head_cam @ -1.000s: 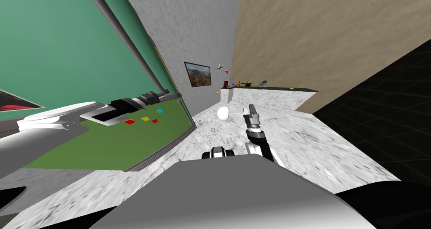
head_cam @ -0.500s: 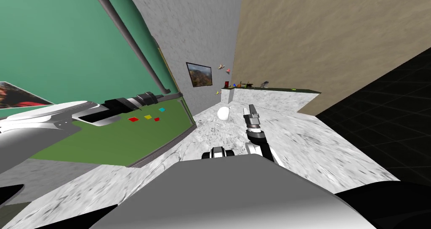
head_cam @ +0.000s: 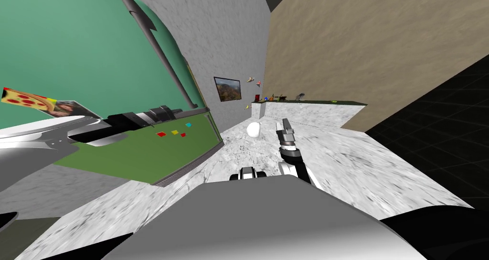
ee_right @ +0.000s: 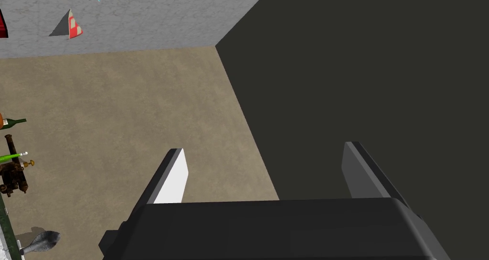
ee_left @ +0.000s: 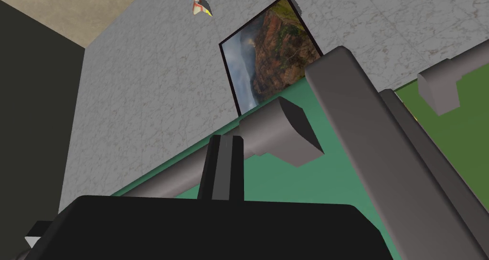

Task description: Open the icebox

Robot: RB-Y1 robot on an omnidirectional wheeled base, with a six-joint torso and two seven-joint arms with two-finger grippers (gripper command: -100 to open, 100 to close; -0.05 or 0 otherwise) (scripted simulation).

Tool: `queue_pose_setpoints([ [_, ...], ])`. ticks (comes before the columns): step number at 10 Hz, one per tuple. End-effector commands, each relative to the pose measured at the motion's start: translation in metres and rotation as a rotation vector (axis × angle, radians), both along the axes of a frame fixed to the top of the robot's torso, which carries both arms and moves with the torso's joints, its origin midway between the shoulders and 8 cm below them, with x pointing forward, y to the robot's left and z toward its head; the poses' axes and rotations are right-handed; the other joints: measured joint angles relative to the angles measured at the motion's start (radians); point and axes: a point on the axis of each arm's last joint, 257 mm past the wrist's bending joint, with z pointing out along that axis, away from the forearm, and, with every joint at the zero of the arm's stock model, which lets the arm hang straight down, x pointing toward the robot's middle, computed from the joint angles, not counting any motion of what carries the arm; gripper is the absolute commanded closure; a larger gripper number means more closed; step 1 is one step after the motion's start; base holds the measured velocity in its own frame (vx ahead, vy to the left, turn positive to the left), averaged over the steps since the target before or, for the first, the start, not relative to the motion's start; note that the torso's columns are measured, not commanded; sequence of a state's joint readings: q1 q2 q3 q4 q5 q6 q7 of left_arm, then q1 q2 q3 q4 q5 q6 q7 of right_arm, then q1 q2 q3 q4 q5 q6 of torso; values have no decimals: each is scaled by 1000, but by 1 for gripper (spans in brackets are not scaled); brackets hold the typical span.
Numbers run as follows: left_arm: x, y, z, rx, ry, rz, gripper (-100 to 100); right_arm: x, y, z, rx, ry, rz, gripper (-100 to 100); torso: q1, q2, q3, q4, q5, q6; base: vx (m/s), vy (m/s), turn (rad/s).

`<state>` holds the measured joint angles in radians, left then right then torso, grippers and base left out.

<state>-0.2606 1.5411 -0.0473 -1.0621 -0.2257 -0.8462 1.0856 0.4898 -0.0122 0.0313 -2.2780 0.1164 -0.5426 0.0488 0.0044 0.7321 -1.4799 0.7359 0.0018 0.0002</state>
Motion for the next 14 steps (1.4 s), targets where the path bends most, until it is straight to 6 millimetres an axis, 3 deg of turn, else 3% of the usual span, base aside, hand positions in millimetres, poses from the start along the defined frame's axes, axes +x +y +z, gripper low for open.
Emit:
queue_pose_setpoints([
  [1,-2,-5,0,3,4,-24,100,0,0,0,0,0,0,0,-4,3,2,1,-1,0,8,13,-1],
  [2,-3,6,6,5,5,5,-100,0,0,0,0,0,0,0,-6,6,4,2,-2,0,140,-27,-21],
  [5,-3,23,15,6,3,58,-100,0,0,0,0,0,0,0,-5,0,0,0,-2,0,217,-21,-19],
  [7,-2,19,13,6,4,48,-100,0,0,0,0,0,0,0,-3,11,7,3,-1,0,66,-8,-4],
  [8,-2,19,13,6,4,47,100,0,0,0,0,0,0,0,-3,16,10,5,-1,-1,17,-1,-8],
  [9,-5,-6,15,6,3,-26,100,0,0,0,0,0,0,0,-3,14,9,4,-1,-1,-191,24,62],
  [10,-5,-6,15,6,3,-26,100,0,0,0,0,0,0,0,-3,20,13,7,-2,-1,-283,62,9],
  [14,-14,-54,16,9,4,-171,100,0,0,0,0,0,0,0,-3,17,11,11,-4,-7,-281,65,32],
])
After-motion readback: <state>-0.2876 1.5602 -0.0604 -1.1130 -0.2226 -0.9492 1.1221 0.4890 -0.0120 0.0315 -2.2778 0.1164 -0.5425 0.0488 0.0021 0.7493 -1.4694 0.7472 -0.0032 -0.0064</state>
